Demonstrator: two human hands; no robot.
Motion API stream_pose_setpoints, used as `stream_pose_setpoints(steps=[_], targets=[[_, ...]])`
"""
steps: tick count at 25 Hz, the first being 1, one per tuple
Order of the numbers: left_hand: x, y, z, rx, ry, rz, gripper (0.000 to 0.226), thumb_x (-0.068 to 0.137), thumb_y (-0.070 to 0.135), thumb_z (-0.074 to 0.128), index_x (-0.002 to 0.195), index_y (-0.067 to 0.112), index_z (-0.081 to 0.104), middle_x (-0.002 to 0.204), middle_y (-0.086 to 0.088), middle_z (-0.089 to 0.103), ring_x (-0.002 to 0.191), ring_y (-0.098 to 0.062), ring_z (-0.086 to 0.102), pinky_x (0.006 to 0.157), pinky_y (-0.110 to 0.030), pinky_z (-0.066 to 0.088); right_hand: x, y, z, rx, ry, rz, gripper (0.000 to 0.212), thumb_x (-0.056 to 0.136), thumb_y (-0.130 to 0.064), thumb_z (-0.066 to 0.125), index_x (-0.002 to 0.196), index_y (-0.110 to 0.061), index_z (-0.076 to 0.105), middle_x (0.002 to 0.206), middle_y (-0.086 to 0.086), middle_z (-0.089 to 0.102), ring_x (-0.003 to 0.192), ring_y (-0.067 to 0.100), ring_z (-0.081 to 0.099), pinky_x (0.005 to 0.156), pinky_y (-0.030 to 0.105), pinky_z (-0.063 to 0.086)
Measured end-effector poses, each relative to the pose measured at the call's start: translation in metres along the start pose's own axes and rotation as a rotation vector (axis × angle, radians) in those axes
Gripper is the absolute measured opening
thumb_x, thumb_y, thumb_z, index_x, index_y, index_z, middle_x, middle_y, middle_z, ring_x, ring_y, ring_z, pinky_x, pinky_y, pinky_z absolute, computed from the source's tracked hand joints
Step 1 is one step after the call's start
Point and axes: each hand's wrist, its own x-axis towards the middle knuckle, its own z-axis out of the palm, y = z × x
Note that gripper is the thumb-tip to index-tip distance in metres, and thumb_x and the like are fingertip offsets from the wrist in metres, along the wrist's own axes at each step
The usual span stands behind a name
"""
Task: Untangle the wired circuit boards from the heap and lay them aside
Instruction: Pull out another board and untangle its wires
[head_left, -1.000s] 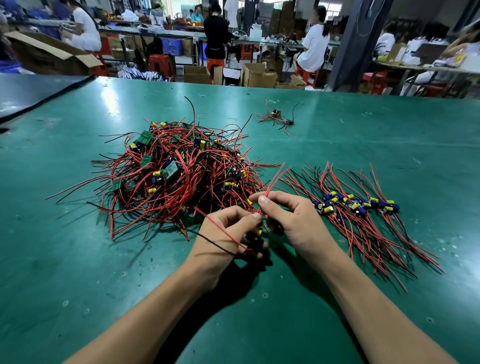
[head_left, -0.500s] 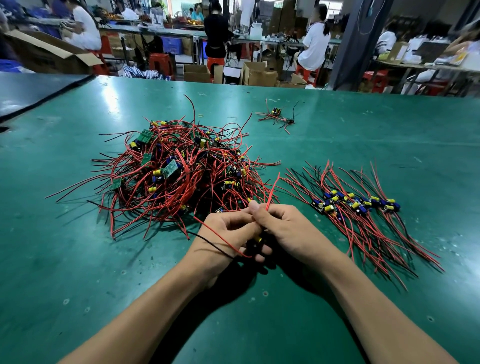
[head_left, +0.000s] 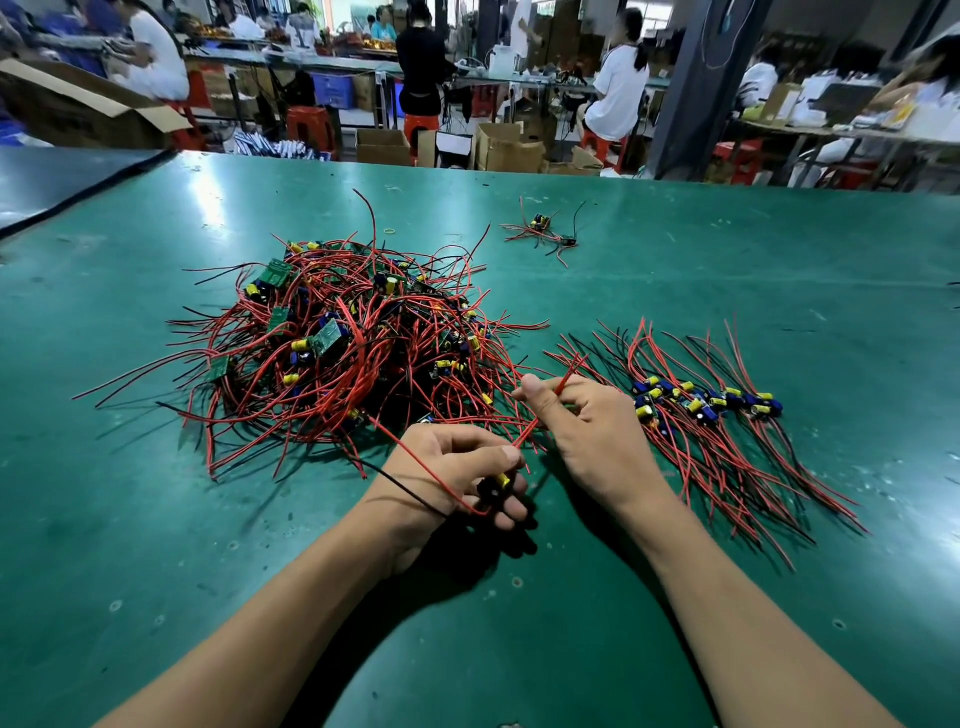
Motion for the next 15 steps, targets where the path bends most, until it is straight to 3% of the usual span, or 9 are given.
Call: stream_pose_setpoints(steps=[3, 5, 7, 10, 13, 15], targets=[[-0.001, -0.001, 0.002, -0.026, 0.035, 0.011, 0.013, 0.089, -0.001, 0.062, 0.078, -0.003, 0.066, 0.061, -0.020, 0.062, 0.042, -0.026, 0.059, 0.040, -0.025, 0.050, -0.006, -0.005, 0.007, 0.187, -0.071, 0.151, 0.041, 0.091, -0.053, 0.062, 0.085, -0.016, 0.078, 0.057, -0.010, 0.058, 0.052, 0.005, 0.050, 0.053, 0.021, 0.038], [-0.002, -0.002, 0.003, -0.068, 0.044, 0.015, 0.012, 0.090, 0.000, 0.062, 0.079, -0.003, 0.066, 0.061, -0.021, 0.061, 0.040, -0.026, 0.057, 0.037, -0.025, 0.048, -0.012, -0.008, 0.009, 0.544, -0.272, 0.341, 0.039, 0.086, -0.050, 0.073, 0.091, -0.011, 0.075, 0.059, 0.002, 0.057, 0.046, 0.015, 0.051, 0.047, 0.023, 0.042], [-0.003, -0.003, 0.003, -0.094, 0.050, 0.021, 0.013, 0.091, 0.002, 0.061, 0.081, -0.004, 0.065, 0.061, -0.021, 0.061, 0.038, -0.025, 0.057, 0.036, -0.024, 0.047, -0.016, -0.011, 0.010, 0.720, -0.436, 0.429, 0.037, 0.082, -0.040, 0.082, 0.097, -0.008, 0.073, 0.067, 0.012, 0.060, 0.046, 0.021, 0.054, 0.047, 0.029, 0.048], [-0.002, -0.003, 0.002, -0.063, 0.041, 0.030, 0.012, 0.092, 0.001, 0.059, 0.083, -0.005, 0.064, 0.060, -0.019, 0.060, 0.038, -0.024, 0.056, 0.036, -0.024, 0.046, -0.016, -0.009, 0.011, 0.686, -0.465, 0.410, 0.036, 0.081, -0.035, 0.082, 0.100, -0.006, 0.073, 0.073, 0.012, 0.063, 0.052, 0.019, 0.056, 0.049, 0.028, 0.048], [-0.001, -0.002, 0.000, -0.061, 0.053, 0.019, 0.011, 0.091, -0.003, 0.056, 0.082, -0.007, 0.062, 0.058, -0.020, 0.059, 0.037, -0.024, 0.056, 0.035, -0.024, 0.046, -0.015, -0.009, 0.015, 0.583, -0.365, 0.312, 0.032, 0.085, -0.036, 0.077, 0.091, -0.004, 0.074, 0.073, 0.009, 0.068, 0.052, 0.016, 0.059, 0.049, 0.024, 0.048], [-0.001, -0.001, -0.002, -0.079, 0.035, 0.006, 0.012, 0.091, -0.002, 0.058, 0.080, -0.005, 0.063, 0.059, -0.021, 0.059, 0.038, -0.024, 0.056, 0.035, -0.024, 0.046, -0.010, -0.005, 0.015, 0.352, -0.220, 0.175, 0.029, 0.088, -0.035, 0.075, 0.084, -0.007, 0.078, 0.083, 0.001, 0.074, 0.066, 0.013, 0.068, 0.064, 0.026, 0.053]])
